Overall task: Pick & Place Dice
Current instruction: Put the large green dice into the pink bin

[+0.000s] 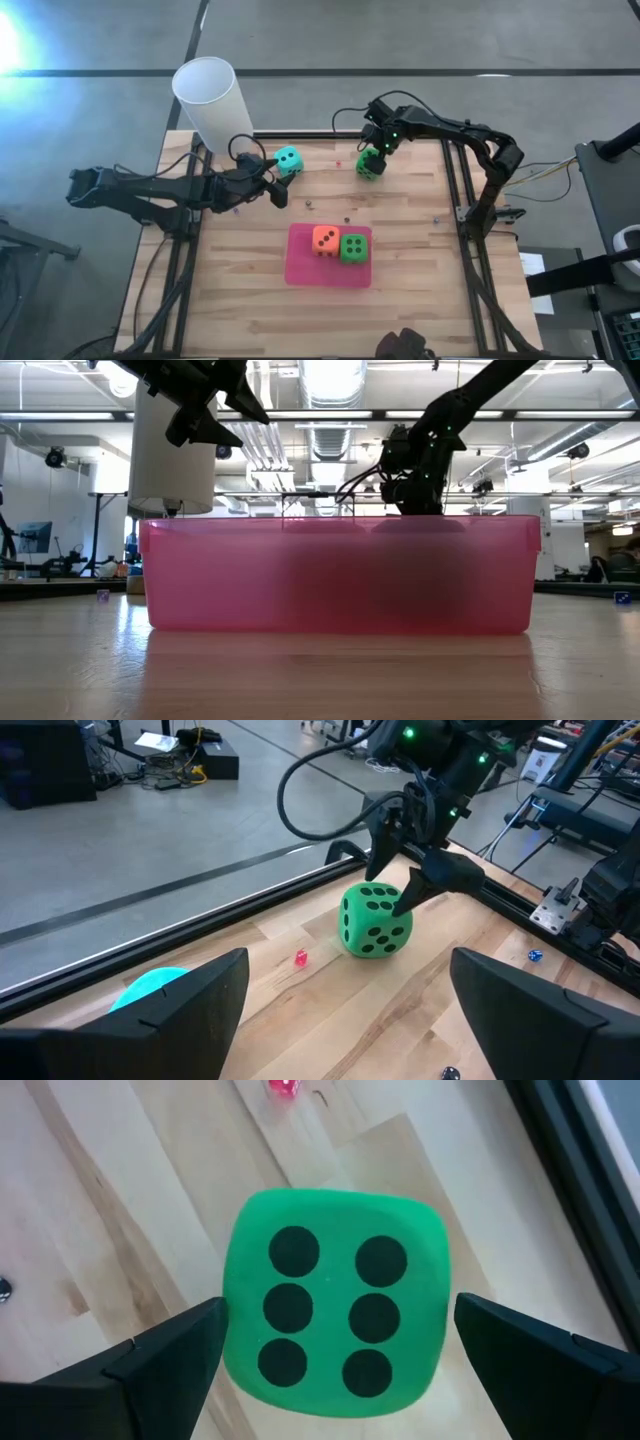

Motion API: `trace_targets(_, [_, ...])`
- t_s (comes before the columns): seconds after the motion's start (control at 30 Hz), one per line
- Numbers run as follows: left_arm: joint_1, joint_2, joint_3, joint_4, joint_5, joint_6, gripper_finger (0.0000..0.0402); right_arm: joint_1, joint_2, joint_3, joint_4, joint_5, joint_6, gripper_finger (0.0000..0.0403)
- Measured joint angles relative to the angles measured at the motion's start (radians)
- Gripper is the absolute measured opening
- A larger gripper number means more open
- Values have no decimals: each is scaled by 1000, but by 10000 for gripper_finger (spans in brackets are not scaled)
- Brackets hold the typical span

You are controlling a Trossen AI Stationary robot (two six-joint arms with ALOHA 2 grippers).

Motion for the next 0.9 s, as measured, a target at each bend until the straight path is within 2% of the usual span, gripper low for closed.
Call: trace_targets(0.9, [0, 0, 0, 0, 0, 0, 349, 11, 30, -19, 19, -28, -15, 384])
